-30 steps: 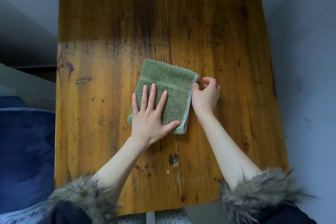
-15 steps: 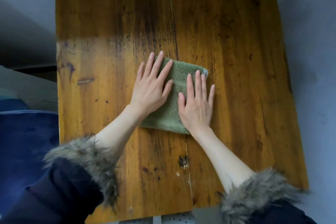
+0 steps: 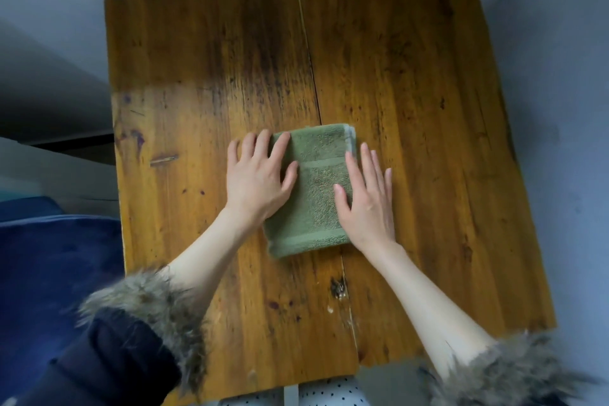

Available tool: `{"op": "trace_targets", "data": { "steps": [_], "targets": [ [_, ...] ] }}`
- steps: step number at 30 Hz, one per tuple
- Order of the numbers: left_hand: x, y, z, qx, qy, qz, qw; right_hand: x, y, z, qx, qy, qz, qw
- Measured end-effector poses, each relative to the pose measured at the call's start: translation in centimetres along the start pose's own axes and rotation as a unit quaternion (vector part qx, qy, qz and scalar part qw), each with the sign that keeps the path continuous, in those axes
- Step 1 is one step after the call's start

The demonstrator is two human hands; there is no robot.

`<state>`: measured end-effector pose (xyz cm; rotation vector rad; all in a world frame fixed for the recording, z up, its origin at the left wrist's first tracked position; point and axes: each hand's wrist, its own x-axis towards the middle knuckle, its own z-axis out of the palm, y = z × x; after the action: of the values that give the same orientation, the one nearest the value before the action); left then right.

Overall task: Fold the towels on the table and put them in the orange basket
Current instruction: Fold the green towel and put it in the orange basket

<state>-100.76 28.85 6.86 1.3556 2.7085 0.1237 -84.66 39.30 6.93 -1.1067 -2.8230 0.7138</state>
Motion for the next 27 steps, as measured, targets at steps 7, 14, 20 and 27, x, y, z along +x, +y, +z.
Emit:
{"op": "trace_targets", "data": {
  "steps": [7, 14, 20, 27],
  "targets": [
    [-6.5, -0.4, -1.3, -0.078, -0.043, -0.144, 0.986, -4.6, -1.0, -1.6, 0.162, 0.063, 0.204, 0.963],
    [-9.2, -1.3, -1.7, -0.216, -0.135, -0.252, 0.934, -4.3, -0.9, -1.6, 0.259, -0.001, 0.422, 0.869],
    [-6.4, -1.2, -2.4, -0.361, -0.171, -0.245, 0.883, -4.5, 0.2, -1.3, 0.338, -0.043, 0.483, 0.807],
    [-4.7, -1.0, -2.3, -0.338, -0.258, -0.252, 0.869, -4.5, 0.8, -2.5, 0.413, -0.094, 0.487, 0.764]
  ]
}}
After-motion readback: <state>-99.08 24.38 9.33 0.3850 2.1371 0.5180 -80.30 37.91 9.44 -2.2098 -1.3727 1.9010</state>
